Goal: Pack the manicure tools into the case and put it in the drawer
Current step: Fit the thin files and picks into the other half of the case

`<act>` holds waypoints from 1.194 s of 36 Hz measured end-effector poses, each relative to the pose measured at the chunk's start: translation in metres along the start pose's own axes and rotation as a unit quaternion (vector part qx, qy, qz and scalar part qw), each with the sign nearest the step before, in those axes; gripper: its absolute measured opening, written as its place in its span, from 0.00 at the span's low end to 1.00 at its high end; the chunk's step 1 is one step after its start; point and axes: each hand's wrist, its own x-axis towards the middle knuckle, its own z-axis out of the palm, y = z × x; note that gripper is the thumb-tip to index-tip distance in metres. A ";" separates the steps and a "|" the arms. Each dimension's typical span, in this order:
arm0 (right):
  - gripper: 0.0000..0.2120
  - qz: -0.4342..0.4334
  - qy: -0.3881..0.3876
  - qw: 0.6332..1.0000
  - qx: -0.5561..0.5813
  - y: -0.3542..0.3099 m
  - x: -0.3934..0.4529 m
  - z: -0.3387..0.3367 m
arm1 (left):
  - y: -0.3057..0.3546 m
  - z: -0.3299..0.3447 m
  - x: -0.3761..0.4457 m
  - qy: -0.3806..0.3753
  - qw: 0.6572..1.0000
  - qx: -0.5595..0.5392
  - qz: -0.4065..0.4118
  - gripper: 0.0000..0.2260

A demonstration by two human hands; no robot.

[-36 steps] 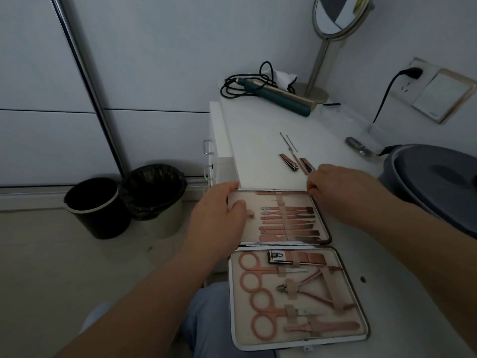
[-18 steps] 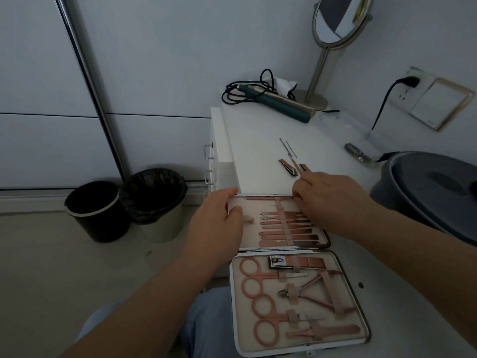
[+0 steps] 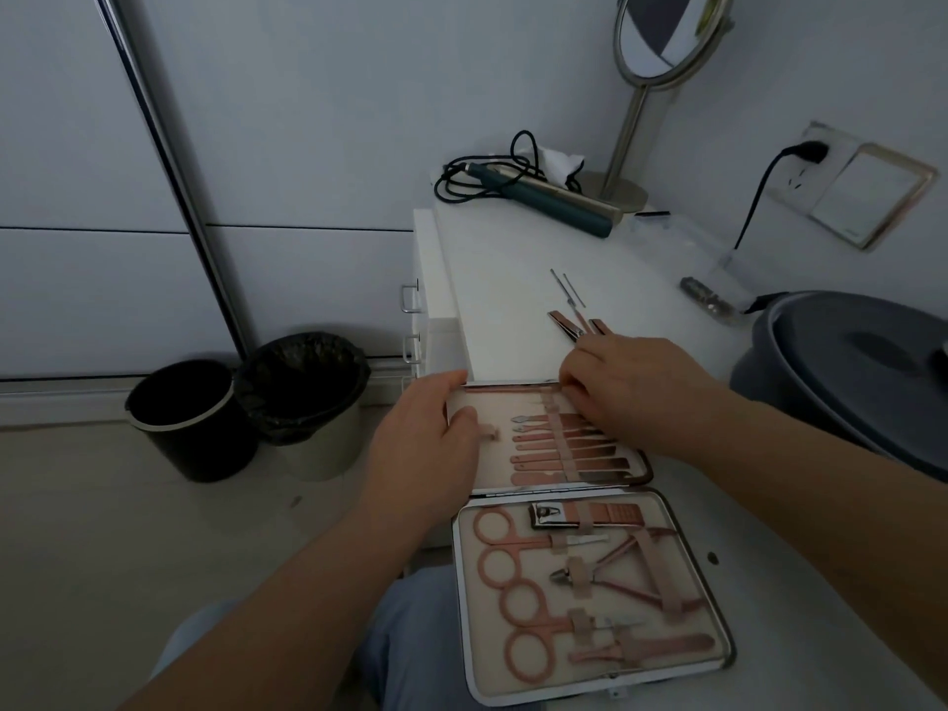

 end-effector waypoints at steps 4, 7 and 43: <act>0.12 0.038 0.014 0.998 0.049 -0.003 0.000 -0.001 | -0.001 -0.001 0.000 -0.001 1.000 0.006 0.004 0.17; 0.04 0.103 0.008 0.984 0.145 -0.001 0.000 0.001 | -0.001 -0.002 0.000 -0.007 1.000 0.008 0.004 0.17; 0.12 0.316 0.002 0.939 0.136 0.012 -0.011 0.011 | 0.011 -0.006 -0.012 -0.058 0.963 0.091 0.247 0.17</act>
